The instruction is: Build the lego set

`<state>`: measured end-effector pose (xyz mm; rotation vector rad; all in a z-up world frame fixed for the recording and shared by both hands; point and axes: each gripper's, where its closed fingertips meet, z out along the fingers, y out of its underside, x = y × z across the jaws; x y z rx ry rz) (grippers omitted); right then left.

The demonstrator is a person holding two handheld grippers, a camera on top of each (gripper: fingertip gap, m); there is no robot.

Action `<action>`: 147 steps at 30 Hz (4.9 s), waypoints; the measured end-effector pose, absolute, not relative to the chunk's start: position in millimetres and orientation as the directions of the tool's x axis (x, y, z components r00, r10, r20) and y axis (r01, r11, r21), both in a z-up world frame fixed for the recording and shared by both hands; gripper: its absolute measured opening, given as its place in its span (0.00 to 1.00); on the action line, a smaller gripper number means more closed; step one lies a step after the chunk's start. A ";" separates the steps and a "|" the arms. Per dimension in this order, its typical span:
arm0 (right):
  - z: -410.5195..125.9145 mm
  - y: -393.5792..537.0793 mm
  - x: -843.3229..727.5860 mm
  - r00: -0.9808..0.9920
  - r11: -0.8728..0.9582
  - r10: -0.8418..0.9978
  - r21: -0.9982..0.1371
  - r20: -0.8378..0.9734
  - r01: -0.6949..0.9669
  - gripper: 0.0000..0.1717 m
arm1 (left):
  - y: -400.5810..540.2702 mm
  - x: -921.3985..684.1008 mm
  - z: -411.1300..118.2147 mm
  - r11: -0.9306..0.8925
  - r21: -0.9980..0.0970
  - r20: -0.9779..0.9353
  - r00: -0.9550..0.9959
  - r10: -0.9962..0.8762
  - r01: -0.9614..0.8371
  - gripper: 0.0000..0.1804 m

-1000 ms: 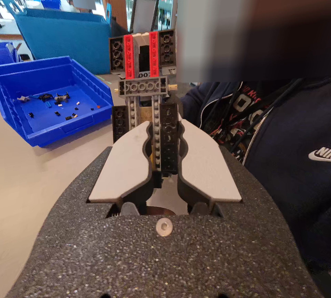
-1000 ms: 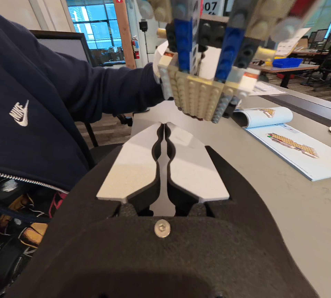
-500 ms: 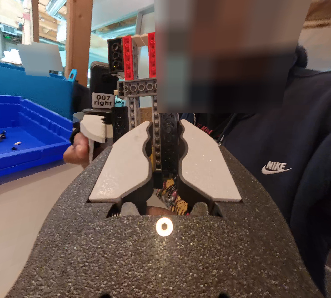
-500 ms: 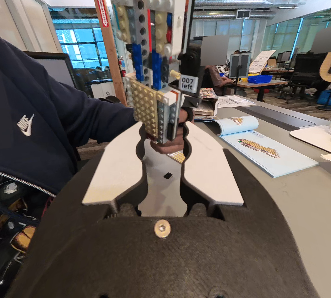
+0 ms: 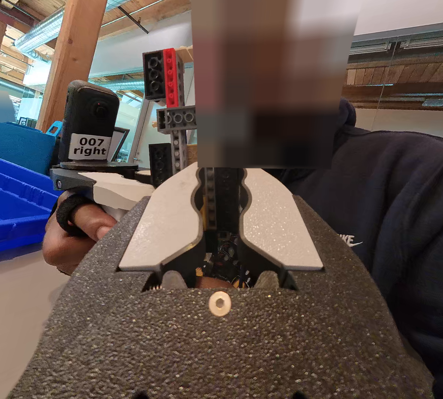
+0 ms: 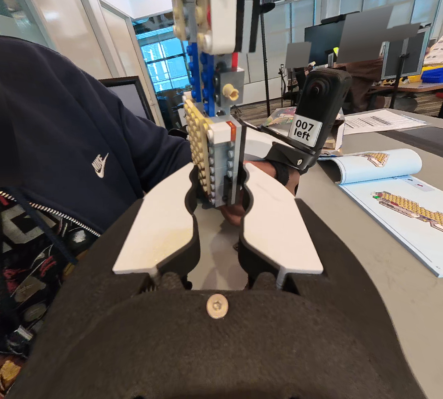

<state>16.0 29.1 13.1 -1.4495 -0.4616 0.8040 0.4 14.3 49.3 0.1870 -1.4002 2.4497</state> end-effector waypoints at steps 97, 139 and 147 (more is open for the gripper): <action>3.6 58.2 54.1 0.883 0.063 0.422 -0.965 -0.204 -0.253 0.22 | 51.3 43.8 4.9 -0.441 -0.897 0.254 -0.855 -0.452 -0.034 0.13; 3.7 48.4 40.7 0.841 0.095 0.527 -0.975 -0.122 -0.201 0.14 | 41.8 36.4 3.0 -0.369 -0.930 0.182 -0.874 -0.450 -0.004 0.13; 5.6 49.0 41.9 0.839 0.098 0.526 -0.970 -0.140 -0.223 0.15 | 42.5 37.6 4.3 -0.380 -0.925 0.186 -0.870 -0.456 0.001 0.13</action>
